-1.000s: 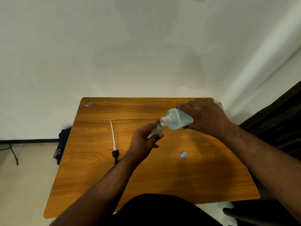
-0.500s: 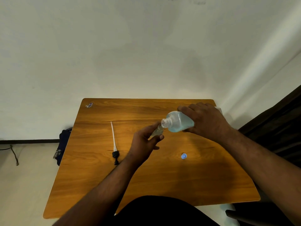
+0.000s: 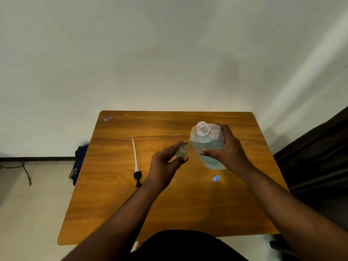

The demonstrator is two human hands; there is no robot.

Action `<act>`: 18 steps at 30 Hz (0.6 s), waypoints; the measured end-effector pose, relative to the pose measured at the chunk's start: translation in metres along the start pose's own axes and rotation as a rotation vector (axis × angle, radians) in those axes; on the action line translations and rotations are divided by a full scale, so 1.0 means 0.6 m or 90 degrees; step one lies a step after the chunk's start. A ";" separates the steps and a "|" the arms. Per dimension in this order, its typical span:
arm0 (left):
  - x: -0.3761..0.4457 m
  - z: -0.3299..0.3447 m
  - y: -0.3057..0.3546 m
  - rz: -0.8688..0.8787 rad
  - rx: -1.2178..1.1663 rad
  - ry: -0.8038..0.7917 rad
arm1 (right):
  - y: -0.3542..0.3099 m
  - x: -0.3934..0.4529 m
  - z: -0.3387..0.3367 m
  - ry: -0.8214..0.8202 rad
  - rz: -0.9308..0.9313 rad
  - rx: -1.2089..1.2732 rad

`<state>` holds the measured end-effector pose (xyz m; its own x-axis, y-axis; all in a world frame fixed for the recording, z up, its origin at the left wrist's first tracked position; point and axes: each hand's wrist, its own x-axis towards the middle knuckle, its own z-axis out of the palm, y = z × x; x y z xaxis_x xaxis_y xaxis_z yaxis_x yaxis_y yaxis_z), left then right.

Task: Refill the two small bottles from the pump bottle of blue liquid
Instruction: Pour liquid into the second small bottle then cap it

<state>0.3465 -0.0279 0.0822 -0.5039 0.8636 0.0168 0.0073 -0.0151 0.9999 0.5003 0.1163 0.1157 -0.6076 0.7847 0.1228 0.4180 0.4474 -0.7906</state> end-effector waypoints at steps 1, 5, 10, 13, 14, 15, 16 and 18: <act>0.000 -0.002 -0.003 0.007 0.008 0.003 | 0.006 0.001 0.009 0.001 0.018 0.022; -0.002 -0.004 -0.007 0.024 0.002 0.010 | 0.035 0.007 0.045 -0.002 0.088 0.127; -0.001 -0.002 -0.017 0.014 -0.099 -0.032 | 0.072 0.019 0.086 -0.015 0.128 0.187; 0.002 0.002 -0.026 -0.004 -0.111 -0.031 | 0.096 0.032 0.109 -0.028 0.142 0.164; 0.003 0.004 -0.029 -0.010 -0.111 -0.030 | 0.104 0.036 0.116 -0.029 0.144 0.140; 0.003 0.005 -0.034 -0.017 -0.109 -0.027 | 0.115 0.038 0.125 -0.032 0.148 0.119; 0.004 0.006 -0.040 -0.023 -0.105 -0.022 | 0.126 0.040 0.132 -0.036 0.153 0.111; 0.008 0.005 -0.058 -0.038 -0.088 -0.008 | 0.148 0.038 0.146 -0.044 0.156 0.128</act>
<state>0.3466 -0.0219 0.0473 -0.4889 0.8713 -0.0419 -0.1423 -0.0323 0.9893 0.4645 0.1362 -0.0045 -0.5528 0.8244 -0.1217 0.4198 0.1493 -0.8952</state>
